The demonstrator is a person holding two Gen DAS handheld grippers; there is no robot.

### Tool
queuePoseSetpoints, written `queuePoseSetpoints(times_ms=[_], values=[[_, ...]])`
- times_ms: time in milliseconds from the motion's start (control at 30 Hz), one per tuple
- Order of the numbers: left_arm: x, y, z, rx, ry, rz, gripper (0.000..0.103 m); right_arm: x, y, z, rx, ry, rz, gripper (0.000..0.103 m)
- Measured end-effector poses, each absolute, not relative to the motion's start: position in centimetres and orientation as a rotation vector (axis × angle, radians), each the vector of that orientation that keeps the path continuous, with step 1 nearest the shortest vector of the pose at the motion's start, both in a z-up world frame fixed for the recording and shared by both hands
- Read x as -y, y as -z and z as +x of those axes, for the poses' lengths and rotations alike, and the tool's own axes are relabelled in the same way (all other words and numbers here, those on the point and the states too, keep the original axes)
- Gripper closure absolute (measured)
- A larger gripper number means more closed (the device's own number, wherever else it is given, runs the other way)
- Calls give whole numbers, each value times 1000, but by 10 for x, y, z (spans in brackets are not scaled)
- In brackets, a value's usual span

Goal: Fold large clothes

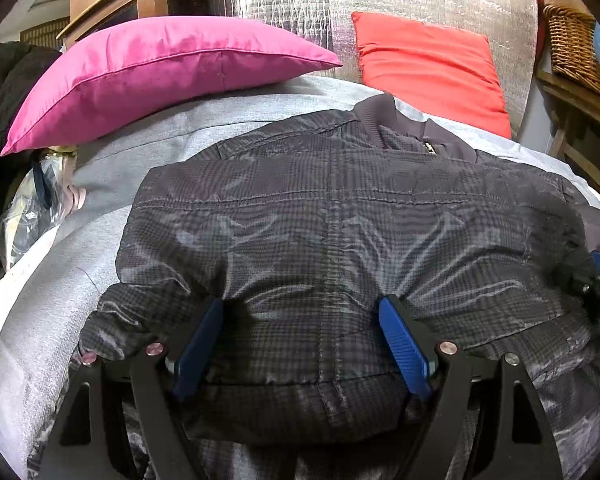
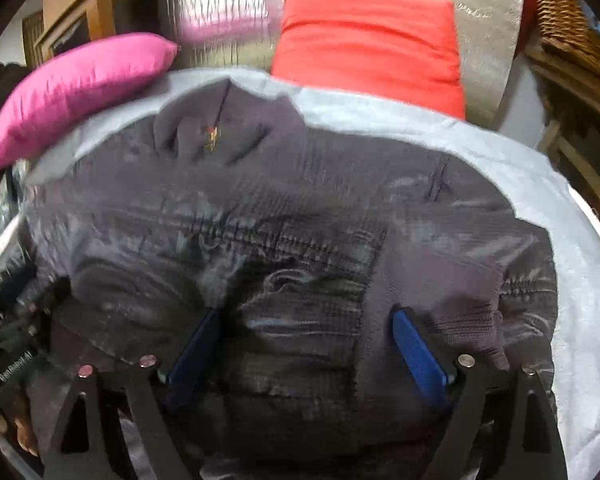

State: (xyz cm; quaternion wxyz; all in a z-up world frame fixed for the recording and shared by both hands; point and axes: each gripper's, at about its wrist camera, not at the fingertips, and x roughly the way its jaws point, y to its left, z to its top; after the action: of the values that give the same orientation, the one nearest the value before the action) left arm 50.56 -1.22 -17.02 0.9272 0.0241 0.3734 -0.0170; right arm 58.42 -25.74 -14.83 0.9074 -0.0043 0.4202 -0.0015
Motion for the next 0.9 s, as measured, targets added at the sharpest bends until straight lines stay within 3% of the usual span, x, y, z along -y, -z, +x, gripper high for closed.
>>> queuePoseSetpoints(times_ms=[233, 367, 433, 667, 900], values=[[-49, 123, 486, -720, 69, -116, 22, 266, 130, 562, -830, -8, -35, 12], [-117, 139, 491, -801, -49, -284, 23, 271, 147, 560, -831, -13, -27, 11], [-134, 169, 502, -938, 6, -355, 43, 268, 150, 562, -831, -1, -43, 10], [-134, 179, 490, -851, 58, -388, 43, 264, 145, 571, -835, 8, -50, 9], [-154, 184, 485, -804, 119, -518, 43, 182, 83, 585, -793, -168, -43, 9]])
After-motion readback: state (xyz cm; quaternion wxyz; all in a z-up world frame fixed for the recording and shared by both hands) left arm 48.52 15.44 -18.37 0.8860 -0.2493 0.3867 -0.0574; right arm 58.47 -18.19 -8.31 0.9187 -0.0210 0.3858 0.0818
